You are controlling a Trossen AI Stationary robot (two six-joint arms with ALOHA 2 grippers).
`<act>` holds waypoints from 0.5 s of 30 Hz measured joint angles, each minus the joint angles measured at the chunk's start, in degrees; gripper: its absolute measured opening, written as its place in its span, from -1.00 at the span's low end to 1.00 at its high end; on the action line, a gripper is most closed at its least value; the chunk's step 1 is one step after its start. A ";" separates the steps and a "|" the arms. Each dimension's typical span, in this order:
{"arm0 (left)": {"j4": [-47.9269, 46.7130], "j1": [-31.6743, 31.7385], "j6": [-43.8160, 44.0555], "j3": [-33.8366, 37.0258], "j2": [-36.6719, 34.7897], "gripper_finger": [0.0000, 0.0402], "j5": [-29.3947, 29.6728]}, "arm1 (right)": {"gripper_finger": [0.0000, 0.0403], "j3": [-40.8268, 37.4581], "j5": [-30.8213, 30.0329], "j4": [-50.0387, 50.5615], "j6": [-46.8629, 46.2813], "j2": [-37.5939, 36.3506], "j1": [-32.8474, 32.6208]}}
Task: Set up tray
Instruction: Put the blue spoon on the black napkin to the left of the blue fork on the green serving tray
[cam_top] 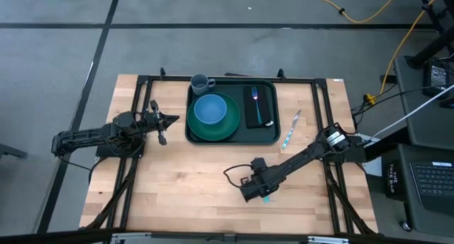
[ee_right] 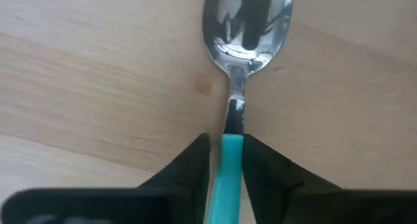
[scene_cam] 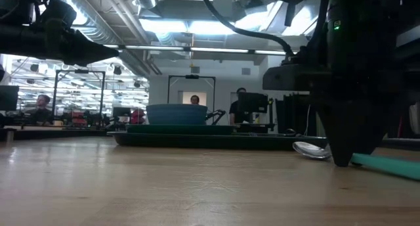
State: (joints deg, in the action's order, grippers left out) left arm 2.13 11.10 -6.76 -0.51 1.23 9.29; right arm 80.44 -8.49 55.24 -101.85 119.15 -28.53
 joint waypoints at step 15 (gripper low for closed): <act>-0.02 0.01 0.17 0.00 0.00 -0.98 -0.01 | -0.72 -0.17 -1.07 0.54 2.25 -0.88 -0.07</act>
State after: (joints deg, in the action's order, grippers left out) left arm 2.11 11.11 -6.59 -0.51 1.23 9.28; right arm 80.28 -9.56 55.78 -99.61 118.27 -28.60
